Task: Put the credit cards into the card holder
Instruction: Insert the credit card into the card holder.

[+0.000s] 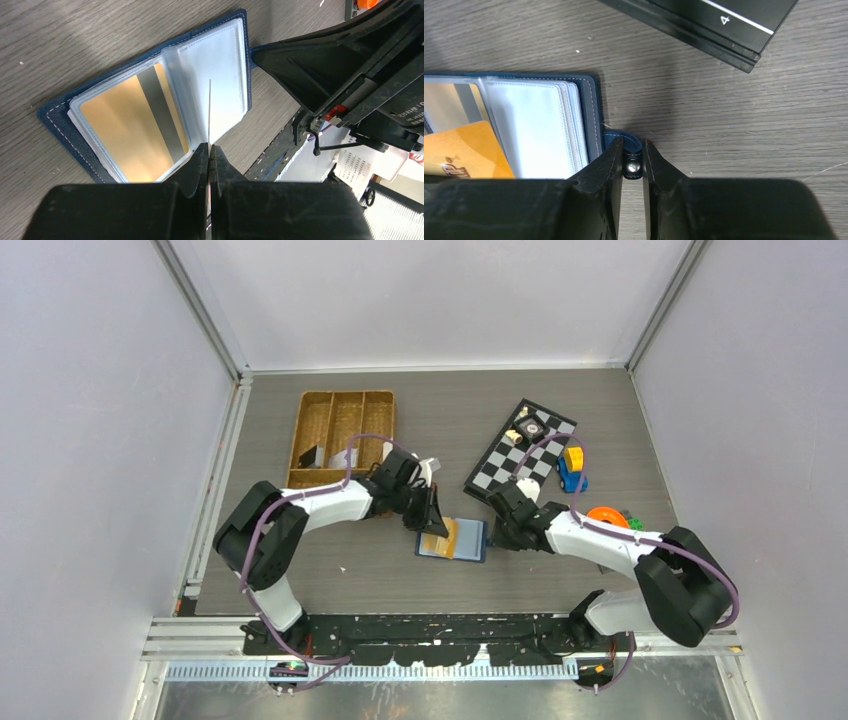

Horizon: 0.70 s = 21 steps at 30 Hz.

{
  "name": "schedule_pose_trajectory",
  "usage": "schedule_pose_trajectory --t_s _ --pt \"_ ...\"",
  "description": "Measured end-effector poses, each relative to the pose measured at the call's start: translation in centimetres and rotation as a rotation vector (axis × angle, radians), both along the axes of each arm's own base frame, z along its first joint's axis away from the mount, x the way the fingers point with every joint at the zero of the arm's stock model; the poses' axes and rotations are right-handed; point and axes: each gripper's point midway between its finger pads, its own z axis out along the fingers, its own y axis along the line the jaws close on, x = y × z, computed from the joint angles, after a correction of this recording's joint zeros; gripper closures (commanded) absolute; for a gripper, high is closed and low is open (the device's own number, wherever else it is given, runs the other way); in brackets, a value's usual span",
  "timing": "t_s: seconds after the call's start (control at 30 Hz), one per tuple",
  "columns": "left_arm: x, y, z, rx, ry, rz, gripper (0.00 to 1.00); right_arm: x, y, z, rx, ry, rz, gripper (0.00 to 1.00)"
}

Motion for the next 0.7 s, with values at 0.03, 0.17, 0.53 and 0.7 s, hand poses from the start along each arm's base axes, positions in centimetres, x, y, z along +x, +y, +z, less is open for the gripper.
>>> schedule_pose_trajectory --t_s 0.03,0.17,0.53,0.7 --pt "0.0 -0.1 -0.1 -0.002 0.001 -0.001 1.0 0.0 -0.2 -0.2 -0.012 0.005 -0.005 0.84" --pt "0.1 0.0 -0.3 -0.002 0.013 0.009 1.0 0.2 -0.4 -0.2 -0.029 0.001 -0.015 0.87" --pt "0.6 1.3 -1.0 0.002 0.042 0.047 1.0 0.4 -0.6 -0.3 -0.048 -0.002 -0.024 0.89" --pt "0.7 1.3 -0.7 -0.015 0.044 0.042 1.0 0.5 -0.6 -0.3 -0.048 -0.003 -0.026 0.9"
